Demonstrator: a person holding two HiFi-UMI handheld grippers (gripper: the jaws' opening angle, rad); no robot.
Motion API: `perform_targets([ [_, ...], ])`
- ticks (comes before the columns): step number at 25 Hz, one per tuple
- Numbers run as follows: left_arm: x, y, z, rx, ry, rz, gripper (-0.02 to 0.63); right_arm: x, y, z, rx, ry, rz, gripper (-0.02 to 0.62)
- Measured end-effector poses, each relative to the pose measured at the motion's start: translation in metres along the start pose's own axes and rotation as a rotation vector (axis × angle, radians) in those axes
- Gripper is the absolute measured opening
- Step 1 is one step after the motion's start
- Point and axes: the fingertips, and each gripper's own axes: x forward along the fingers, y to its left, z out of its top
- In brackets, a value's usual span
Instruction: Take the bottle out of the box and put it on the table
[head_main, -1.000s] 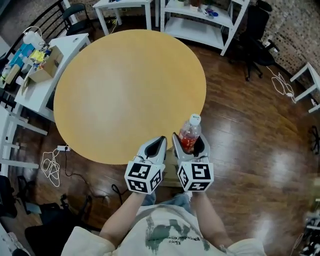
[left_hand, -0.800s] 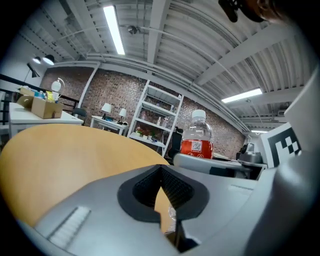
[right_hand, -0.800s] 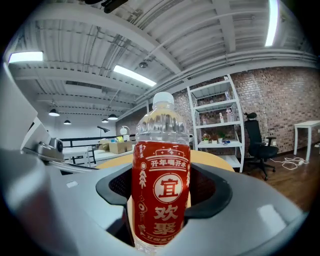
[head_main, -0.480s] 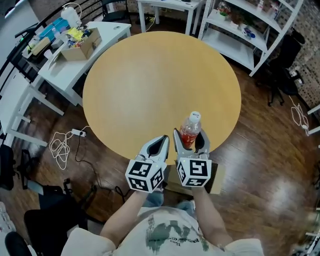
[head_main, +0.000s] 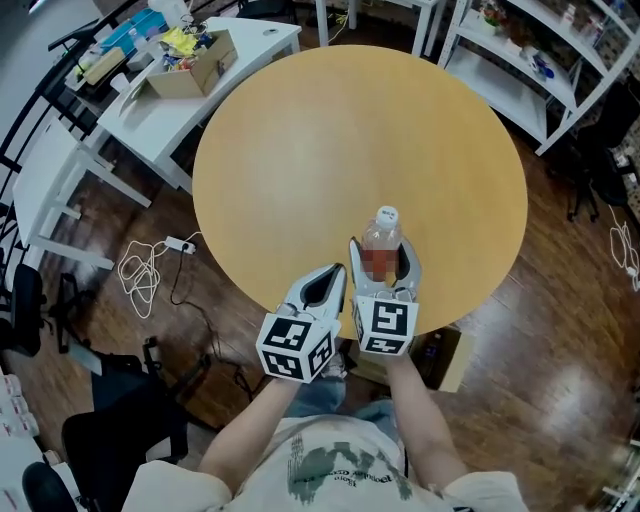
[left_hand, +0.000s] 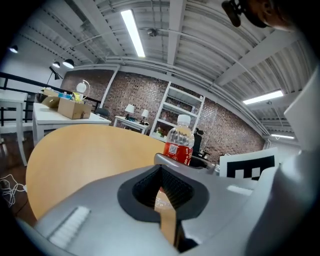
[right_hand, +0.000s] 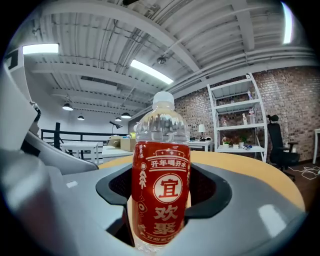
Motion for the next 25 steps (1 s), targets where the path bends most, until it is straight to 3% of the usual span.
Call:
perform_targets([
  [10,0.013,0.031,-0.010,0.002,0.047,0.023,-0.003,0.024,0.006,-0.012,-0.036,-0.032,-0.029,0.313],
  [25,0.011,0.017,-0.013,-0.036,0.020,0.019,-0.003,0.005,0.004,-0.026,-0.065,0.078,-0.003,0.322],
])
